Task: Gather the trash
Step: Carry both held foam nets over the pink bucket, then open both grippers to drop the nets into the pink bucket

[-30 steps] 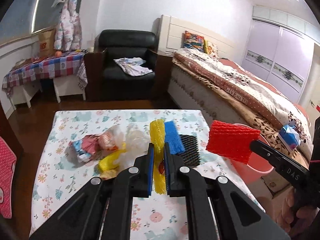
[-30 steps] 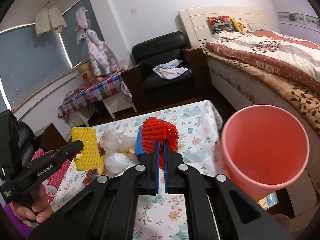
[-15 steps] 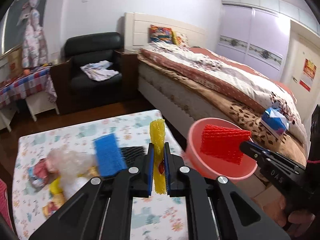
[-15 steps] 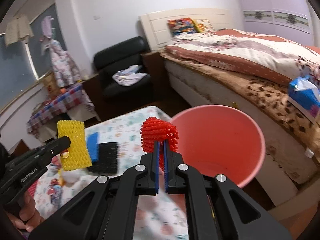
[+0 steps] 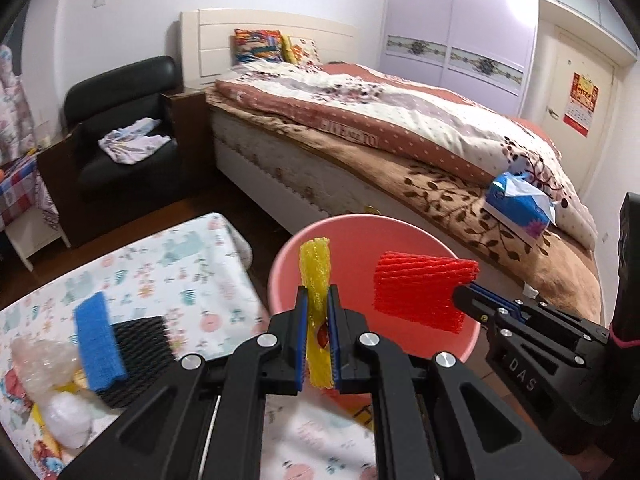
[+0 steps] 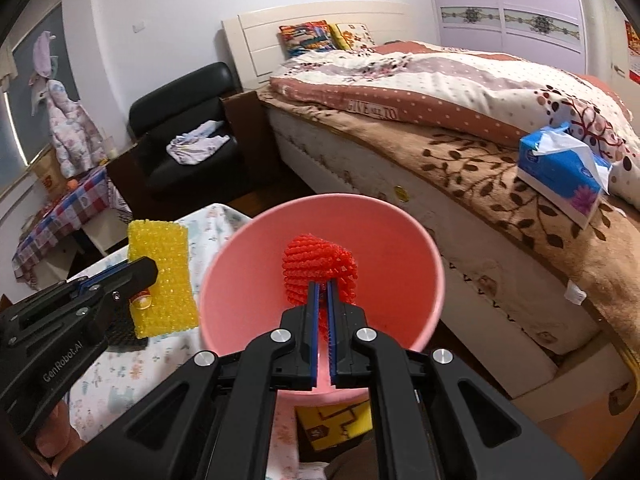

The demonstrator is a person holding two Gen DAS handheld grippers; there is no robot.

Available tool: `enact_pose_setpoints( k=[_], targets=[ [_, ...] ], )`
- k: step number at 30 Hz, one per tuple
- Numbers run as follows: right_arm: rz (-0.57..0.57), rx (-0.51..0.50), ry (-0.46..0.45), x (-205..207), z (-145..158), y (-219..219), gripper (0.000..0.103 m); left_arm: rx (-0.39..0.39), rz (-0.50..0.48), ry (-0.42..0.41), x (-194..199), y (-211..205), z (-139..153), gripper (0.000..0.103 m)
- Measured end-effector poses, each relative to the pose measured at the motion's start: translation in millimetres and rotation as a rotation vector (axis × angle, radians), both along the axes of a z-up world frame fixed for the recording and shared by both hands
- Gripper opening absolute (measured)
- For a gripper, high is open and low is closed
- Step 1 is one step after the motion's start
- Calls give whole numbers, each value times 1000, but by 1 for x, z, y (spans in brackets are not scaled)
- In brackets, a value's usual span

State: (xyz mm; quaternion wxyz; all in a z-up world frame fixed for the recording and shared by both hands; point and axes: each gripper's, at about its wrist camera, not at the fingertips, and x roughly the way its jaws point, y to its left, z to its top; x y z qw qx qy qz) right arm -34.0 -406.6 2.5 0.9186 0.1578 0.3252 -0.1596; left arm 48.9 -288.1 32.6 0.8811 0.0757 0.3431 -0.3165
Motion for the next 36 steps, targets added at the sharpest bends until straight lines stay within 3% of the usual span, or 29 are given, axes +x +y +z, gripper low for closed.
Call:
enact_pose_setpoints(
  k=[7,18,22,24,32,36],
  targets=[
    [-15,-2,37,7,-9,-12,4,19,-28,55,12,-25,-14,9],
    [-18,-9,60,11,-16,-18,4,33,-66,76,15,-44,-27,10],
    [-4,2,69,14,-19,-19,5,31,-63,70,15,-47,-28,40],
    [5,13,71,16,-21,-22,6,25,-60,64,15,-47,-27,44],
    [13,34,68,16,-25,-26,37,15,-36,82,21,-43,-29,51],
    [23,36,72,17,-26,-26,40,12,-31,85,22,-40,-28,52]
  ],
)
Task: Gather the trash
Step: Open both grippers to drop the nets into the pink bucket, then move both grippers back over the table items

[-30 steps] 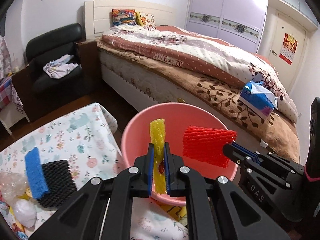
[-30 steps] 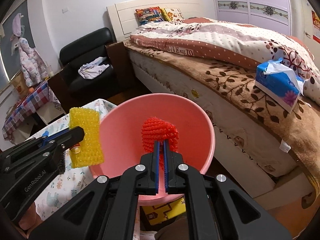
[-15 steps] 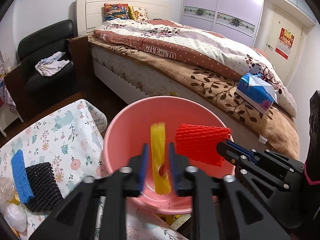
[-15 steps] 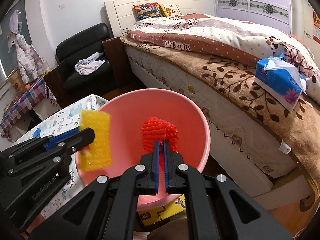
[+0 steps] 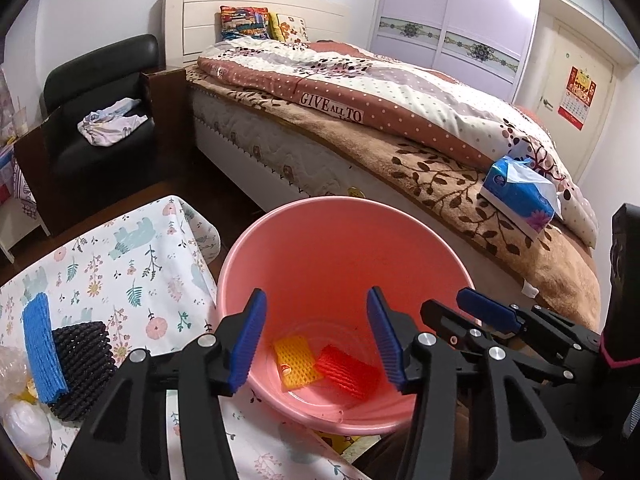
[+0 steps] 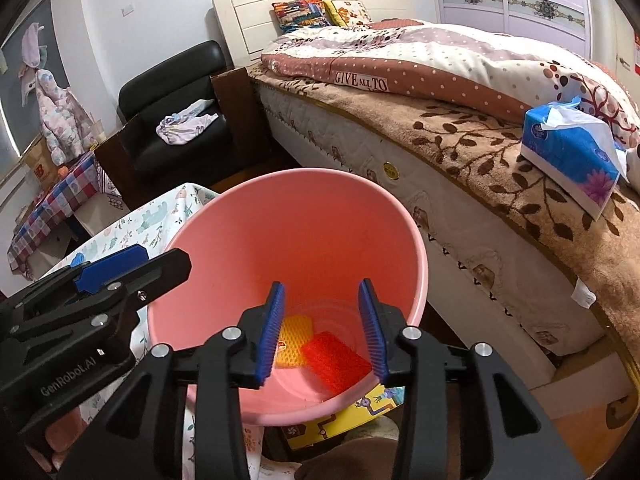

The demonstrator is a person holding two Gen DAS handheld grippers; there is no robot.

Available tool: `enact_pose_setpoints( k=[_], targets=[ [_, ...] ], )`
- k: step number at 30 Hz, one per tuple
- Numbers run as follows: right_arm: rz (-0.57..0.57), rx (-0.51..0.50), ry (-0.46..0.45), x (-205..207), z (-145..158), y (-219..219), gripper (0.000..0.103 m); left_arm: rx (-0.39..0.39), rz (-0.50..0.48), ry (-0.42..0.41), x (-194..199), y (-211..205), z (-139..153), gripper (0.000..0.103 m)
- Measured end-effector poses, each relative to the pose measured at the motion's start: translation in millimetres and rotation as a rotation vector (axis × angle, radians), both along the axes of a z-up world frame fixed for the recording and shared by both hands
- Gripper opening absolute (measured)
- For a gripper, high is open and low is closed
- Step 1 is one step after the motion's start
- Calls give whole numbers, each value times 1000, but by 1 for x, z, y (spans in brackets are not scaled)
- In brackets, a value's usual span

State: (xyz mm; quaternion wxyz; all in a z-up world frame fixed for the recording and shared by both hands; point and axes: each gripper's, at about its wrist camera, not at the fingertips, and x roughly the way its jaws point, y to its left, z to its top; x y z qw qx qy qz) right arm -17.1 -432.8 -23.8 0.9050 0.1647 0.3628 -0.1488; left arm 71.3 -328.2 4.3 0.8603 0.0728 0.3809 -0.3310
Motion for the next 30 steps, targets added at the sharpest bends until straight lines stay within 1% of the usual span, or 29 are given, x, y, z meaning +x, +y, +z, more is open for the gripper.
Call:
enact_pose_setpoints(
  k=[6,9,16,21,27,30],
  targets=[
    [6,2,4,0,0,2,41,-4,9,11,-1,5,1,52],
    [16,12,-17,-3,3,3,41,-8,14,14,-1,9,3,52],
    [35,-10,-76,-10,18,10,41,-65,29,-7,-1,31,21,52],
    [40,-29,-91,-12,26,19,41,-76,57,-27,-3,48,31,52],
    [89,-70,-110,-13,34,46,41,-62,119,-30,-7,79,36,52],
    [130,-81,-118,-10,36,67,41,-49,158,-26,-10,99,35,52]
  ],
)
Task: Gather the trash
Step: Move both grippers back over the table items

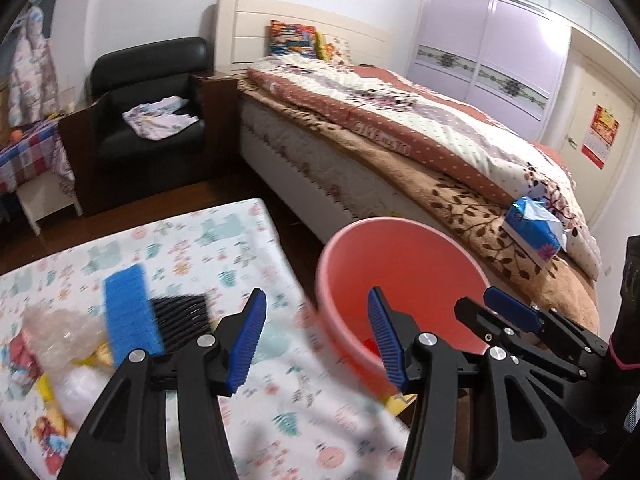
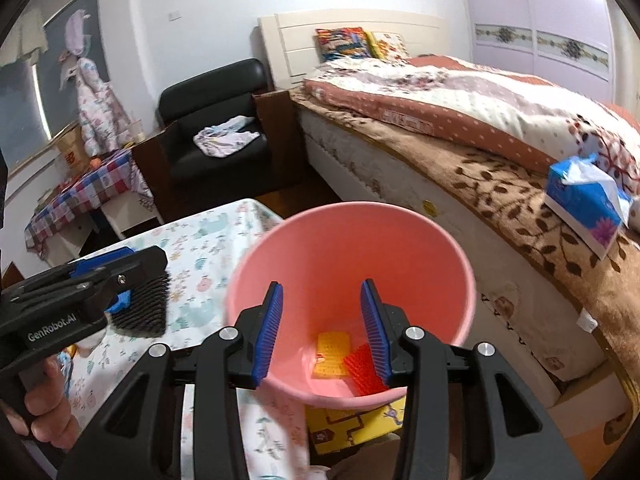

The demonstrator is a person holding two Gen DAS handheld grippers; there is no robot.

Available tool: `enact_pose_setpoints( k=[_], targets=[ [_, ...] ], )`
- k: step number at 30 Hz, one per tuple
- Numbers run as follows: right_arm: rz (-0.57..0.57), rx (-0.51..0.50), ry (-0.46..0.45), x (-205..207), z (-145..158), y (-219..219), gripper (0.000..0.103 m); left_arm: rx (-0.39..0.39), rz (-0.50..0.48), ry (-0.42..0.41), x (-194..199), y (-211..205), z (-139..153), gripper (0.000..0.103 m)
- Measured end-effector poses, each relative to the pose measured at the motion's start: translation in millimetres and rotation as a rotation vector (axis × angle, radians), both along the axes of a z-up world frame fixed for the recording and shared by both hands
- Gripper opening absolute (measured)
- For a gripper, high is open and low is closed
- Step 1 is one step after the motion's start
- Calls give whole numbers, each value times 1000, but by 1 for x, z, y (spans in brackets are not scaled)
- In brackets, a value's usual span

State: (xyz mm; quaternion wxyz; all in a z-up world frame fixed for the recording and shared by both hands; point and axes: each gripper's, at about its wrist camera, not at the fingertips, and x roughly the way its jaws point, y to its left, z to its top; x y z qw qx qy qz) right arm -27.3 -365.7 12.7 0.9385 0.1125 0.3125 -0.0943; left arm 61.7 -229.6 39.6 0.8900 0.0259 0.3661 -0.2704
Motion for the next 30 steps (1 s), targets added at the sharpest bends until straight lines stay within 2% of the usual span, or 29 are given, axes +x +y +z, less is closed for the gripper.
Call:
enact_pose_setpoints(
  k=[12,21,30],
  targets=[
    [126,5,8,9,0,65,41,46,180,16,-7,88,-8,52],
    [195,26,19,15,-1,91,41,65,247,-4,-19,137,-10,52],
    [290,64,37,38,-5,121,41,58,347,5,-31,206,-14,52]
  ],
)
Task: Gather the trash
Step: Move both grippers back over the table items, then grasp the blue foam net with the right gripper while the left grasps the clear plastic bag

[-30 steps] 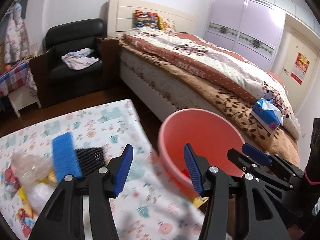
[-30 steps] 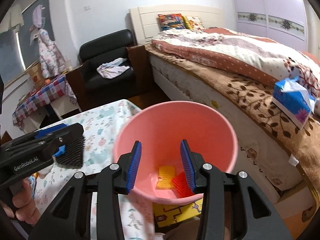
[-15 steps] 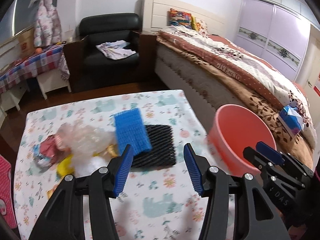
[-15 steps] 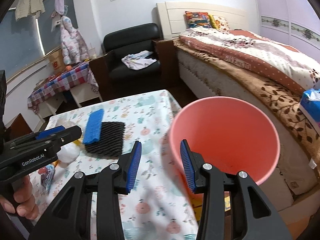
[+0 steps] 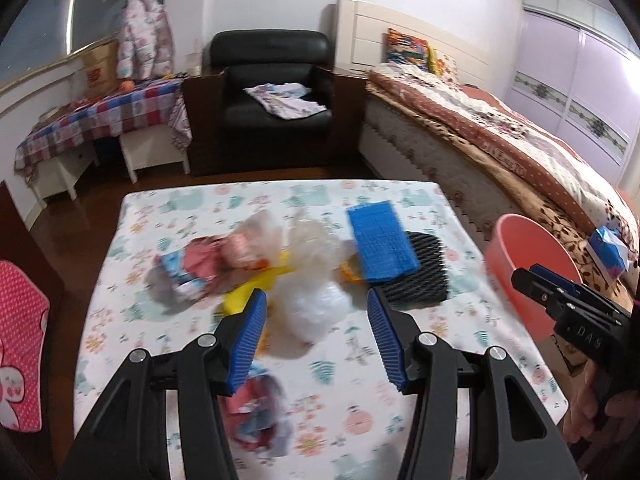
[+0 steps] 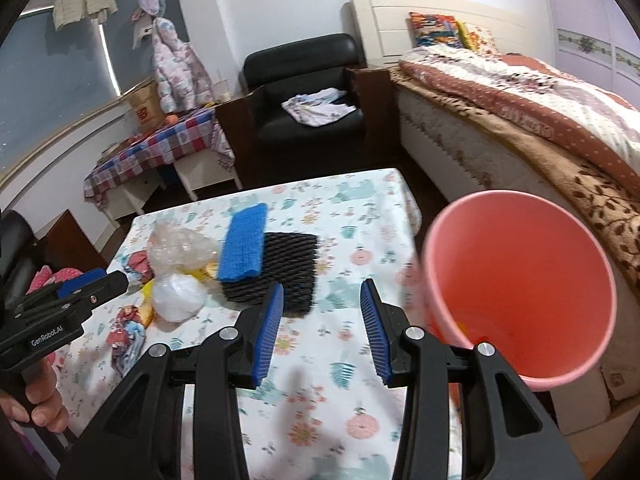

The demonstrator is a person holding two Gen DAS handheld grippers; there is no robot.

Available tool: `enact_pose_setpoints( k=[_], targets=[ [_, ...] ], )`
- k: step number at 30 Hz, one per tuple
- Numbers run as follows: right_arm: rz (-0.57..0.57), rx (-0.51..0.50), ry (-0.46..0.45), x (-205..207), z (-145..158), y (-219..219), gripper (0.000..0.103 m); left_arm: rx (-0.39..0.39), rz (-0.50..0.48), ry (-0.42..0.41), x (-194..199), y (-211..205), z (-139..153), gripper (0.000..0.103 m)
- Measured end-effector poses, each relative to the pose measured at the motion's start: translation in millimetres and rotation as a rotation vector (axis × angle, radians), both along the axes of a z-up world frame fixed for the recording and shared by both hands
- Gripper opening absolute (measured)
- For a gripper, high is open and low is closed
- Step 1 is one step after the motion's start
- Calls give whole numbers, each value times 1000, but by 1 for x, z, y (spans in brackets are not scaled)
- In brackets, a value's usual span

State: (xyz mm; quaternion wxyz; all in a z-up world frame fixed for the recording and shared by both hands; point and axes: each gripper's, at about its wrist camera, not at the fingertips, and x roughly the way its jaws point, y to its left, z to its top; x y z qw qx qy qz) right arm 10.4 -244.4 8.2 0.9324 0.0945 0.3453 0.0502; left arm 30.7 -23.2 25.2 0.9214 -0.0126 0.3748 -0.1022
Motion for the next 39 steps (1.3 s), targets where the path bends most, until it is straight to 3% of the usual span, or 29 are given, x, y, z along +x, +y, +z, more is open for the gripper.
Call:
enact_pose_setpoints(
  k=[7,19,27,33,39],
  targets=[
    [69,11,11,30,-2,25,41,-31,24,19,8,20,-2,52],
    [98,49,77,83,-23,44,41,-33,6,71,65,-10,-14,52],
    [131,69,132,100,-42,55,41,-40,16,119,81,-9,-33,31],
    [154,88,150,99,-46,60,12,-55,12,94,76,-4,-30,22],
    [156,99,100,82,-32,56,7,-78,16,73,63,1,-21,20]
  ],
)
